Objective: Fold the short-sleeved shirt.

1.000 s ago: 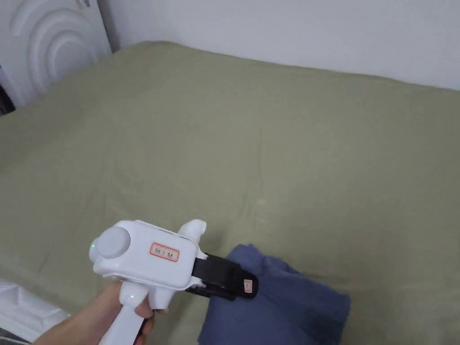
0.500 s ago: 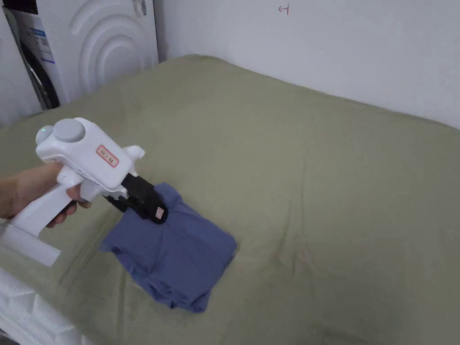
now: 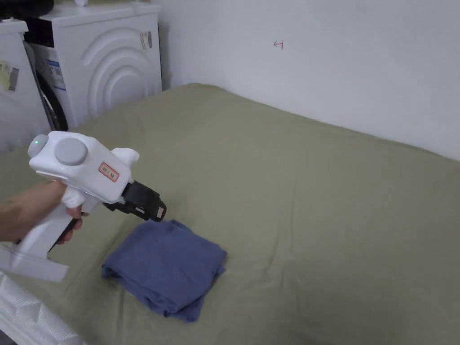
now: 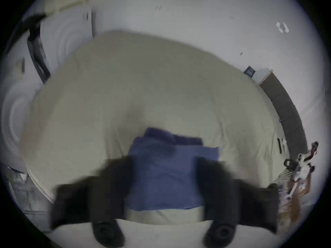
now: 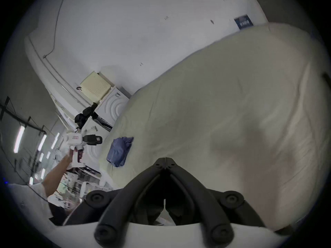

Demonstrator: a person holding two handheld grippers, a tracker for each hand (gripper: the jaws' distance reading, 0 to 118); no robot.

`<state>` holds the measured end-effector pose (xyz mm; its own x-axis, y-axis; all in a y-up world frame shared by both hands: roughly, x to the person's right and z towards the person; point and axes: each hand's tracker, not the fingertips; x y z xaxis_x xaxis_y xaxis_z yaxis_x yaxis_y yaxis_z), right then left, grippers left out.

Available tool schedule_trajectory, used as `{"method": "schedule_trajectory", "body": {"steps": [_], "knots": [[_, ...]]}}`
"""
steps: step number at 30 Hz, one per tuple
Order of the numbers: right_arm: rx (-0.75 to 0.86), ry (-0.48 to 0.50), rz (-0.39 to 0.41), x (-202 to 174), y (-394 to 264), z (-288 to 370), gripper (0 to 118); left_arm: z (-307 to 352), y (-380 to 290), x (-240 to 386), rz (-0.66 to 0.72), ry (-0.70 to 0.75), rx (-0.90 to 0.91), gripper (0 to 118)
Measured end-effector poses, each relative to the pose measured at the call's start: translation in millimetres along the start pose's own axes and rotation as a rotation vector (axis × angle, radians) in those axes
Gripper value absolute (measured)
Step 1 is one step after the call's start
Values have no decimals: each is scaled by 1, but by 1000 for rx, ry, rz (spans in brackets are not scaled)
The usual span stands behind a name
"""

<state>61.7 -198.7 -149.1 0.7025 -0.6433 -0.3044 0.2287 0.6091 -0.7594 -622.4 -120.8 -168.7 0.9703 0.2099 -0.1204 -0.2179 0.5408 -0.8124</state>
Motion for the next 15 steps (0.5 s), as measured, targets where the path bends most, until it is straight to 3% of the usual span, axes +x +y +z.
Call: {"method": "schedule_trajectory", "body": {"steps": [1, 2, 3, 5, 6, 9, 13, 15], "knots": [[24, -25, 54, -6, 6, 4, 0, 6, -4, 24, -50, 30, 77, 44], [56, -65, 101, -13, 12, 9, 0, 11, -9, 51, -74, 55, 117, 7], [80, -91, 145, -19, 17, 13, 0, 9, -13, 56, -95, 84, 175, 2], [143, -202, 226, -38, 28, 22, 0, 17, -24, 102, -96, -16, 219, 2], [189, -264, 305, -49, 33, 27, 0, 22, -32, 135, -125, 23, 295, 2], [336, -389, 437, -75, 46, 41, 0, 27, -55, 205, -193, 22, 474, 2], [481, -558, 587, -105, 54, 56, 0, 44, -81, 300, -187, -12, 690, 2], [542, -585, 618, -114, 59, 60, 0, 55, -87, 347, -189, -19, 761, 2]]}}
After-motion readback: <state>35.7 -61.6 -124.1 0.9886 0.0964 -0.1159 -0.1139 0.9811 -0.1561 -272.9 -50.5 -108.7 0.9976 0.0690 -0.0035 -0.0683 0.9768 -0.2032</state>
